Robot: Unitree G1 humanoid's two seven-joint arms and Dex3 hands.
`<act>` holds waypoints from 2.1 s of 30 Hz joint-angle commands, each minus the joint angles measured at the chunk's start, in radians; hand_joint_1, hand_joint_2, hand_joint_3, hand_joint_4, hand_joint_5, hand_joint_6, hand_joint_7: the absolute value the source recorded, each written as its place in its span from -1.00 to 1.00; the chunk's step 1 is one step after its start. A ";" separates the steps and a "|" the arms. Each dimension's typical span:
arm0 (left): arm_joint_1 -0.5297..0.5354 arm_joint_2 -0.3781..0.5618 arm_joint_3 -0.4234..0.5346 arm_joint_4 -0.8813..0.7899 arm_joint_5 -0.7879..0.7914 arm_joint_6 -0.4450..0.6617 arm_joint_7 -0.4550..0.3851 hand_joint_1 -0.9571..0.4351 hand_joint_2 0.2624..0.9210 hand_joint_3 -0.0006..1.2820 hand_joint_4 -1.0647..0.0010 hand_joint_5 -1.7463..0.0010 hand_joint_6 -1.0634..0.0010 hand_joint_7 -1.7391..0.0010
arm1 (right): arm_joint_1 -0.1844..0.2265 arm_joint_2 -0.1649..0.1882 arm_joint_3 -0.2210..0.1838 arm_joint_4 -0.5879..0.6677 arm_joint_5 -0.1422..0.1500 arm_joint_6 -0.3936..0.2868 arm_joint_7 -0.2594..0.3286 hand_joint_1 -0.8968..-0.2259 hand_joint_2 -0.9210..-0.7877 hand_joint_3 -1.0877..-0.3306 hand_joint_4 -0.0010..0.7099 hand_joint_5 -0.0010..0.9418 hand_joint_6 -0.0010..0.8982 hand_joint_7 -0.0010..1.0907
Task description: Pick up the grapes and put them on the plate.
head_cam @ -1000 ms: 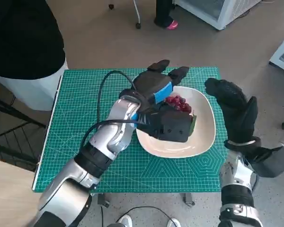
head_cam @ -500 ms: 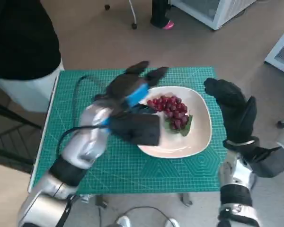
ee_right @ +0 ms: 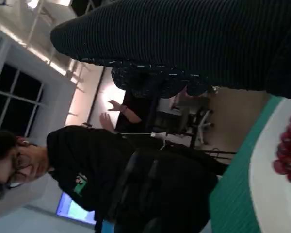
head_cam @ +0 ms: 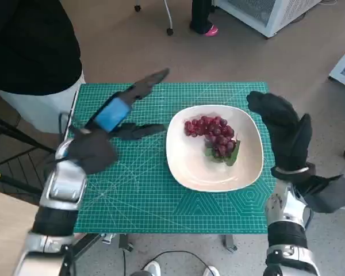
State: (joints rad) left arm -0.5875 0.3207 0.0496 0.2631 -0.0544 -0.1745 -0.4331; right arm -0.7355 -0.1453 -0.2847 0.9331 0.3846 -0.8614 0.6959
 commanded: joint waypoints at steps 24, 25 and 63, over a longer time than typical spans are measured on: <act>0.208 -0.134 0.176 0.009 -0.340 -0.230 -0.132 -0.43 1.00 -0.32 0.82 0.99 0.61 1.00 | 0.000 -0.001 0.007 0.026 0.002 0.032 0.018 0.06 -1.00 0.35 0.10 -0.99 0.06 -0.99; 0.210 -0.135 0.175 0.009 -0.338 -0.233 -0.131 -0.43 1.00 -0.32 0.82 0.99 0.62 1.00 | 0.001 -0.001 0.006 0.024 0.002 0.033 0.016 0.06 -1.00 0.35 0.10 -0.99 0.06 -0.99; 0.291 -0.137 0.170 -0.031 -0.353 -0.218 -0.115 -0.46 1.00 -0.34 0.74 0.99 0.63 1.00 | 0.003 0.001 0.005 0.014 -0.004 0.040 0.000 0.05 -1.00 0.40 0.12 -0.99 0.07 -0.99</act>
State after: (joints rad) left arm -0.3086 0.1860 0.2170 0.2508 -0.3975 -0.4004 -0.5529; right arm -0.7416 -0.1480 -0.2791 0.9420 0.3867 -0.8354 0.7021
